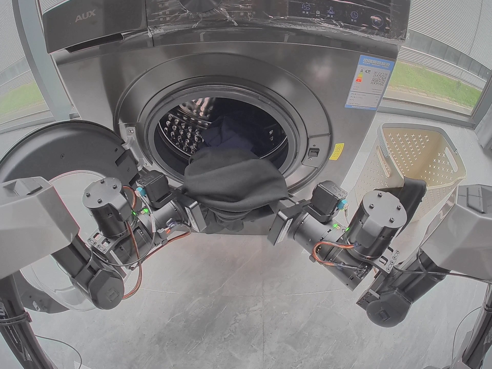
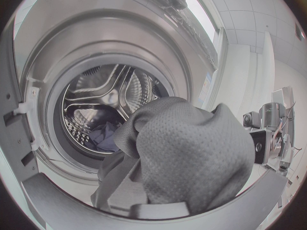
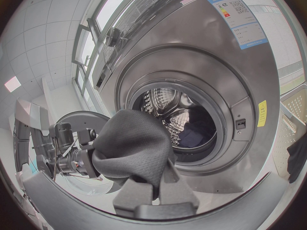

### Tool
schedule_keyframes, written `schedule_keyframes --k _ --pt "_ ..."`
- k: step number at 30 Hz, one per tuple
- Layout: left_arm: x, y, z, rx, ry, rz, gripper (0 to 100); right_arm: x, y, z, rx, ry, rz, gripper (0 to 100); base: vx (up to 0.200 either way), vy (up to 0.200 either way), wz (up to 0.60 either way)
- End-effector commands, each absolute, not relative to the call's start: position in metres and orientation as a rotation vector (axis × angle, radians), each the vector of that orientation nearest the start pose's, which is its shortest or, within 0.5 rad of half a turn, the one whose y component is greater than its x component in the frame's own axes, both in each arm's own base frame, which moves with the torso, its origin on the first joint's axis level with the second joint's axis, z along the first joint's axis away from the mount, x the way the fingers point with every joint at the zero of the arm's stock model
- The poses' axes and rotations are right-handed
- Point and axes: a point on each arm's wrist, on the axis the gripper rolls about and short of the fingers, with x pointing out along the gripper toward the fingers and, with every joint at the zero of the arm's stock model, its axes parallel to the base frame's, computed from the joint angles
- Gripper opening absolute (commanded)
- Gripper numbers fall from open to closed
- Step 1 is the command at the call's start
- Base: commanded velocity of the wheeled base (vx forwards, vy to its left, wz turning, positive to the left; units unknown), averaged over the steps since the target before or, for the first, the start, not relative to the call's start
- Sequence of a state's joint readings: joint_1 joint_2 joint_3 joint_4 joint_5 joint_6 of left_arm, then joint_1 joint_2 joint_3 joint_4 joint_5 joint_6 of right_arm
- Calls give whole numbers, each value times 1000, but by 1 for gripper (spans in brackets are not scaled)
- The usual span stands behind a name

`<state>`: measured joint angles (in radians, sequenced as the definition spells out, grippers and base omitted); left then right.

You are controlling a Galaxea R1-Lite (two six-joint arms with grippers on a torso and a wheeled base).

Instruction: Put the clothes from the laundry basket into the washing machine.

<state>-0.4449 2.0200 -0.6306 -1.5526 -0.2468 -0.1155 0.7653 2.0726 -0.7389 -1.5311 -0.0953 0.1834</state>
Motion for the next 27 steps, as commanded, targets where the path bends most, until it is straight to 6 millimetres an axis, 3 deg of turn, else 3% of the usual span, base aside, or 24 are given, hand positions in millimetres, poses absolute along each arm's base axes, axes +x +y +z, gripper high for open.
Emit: schedule_keyframes --k 1,3,5,12,15,20,27 --pt "293 -147 143 -133 -170 -704 0 255 246 126 245 -96 691 100 0 0 0" --pt "291 -147 145 -134 -171 -702 0 251 242 122 225 -73 693 100 0 0 0" --pt "279 -142 147 -135 -162 -688 0 228 221 118 142 -17 722 100 0 0 0" --pt "251 -133 155 -133 -155 -699 0 181 182 87 22 180 781 100 0 0 0" --pt "246 -131 156 -127 -157 -700 0 180 174 84 11 199 760 100 0 0 0" --pt "240 -125 148 -114 -118 -688 0 189 155 106 41 109 686 100 0 0 0" --pt "237 -126 142 -107 -94 -703 0 193 146 111 48 86 671 100 0 200 0"
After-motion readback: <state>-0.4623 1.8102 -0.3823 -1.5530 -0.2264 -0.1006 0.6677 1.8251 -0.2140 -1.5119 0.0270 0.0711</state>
